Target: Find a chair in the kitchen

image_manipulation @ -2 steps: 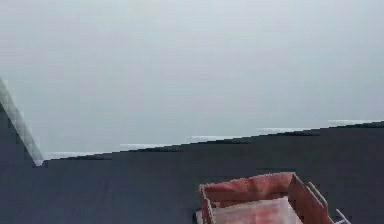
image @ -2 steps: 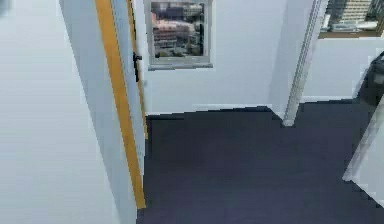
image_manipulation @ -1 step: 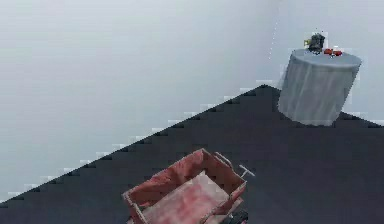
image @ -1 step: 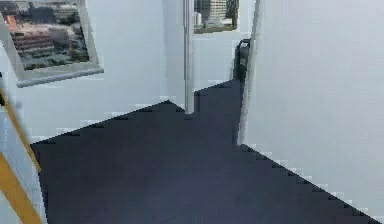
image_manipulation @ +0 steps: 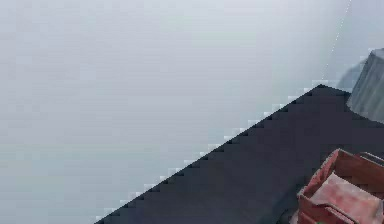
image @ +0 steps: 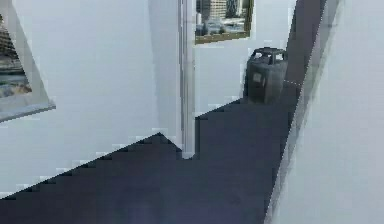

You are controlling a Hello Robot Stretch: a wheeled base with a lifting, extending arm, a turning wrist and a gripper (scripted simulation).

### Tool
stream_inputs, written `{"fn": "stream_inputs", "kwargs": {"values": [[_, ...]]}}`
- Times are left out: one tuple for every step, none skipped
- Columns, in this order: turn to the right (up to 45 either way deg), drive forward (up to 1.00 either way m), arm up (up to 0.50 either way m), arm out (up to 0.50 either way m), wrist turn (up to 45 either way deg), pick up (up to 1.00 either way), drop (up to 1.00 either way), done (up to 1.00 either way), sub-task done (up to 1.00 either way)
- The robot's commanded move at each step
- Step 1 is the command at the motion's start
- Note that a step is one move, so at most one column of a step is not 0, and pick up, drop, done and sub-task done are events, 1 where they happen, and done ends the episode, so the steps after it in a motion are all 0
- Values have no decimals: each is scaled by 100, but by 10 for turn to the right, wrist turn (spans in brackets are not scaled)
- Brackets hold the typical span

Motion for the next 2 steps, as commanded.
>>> {"fn": "stream_inputs", "kwargs": {"values": [[0, 60, 0, 0, 0, 0, 0, 0, 0], [150, 0, 0, 0, 0, 0, 0, 0, 0]]}}
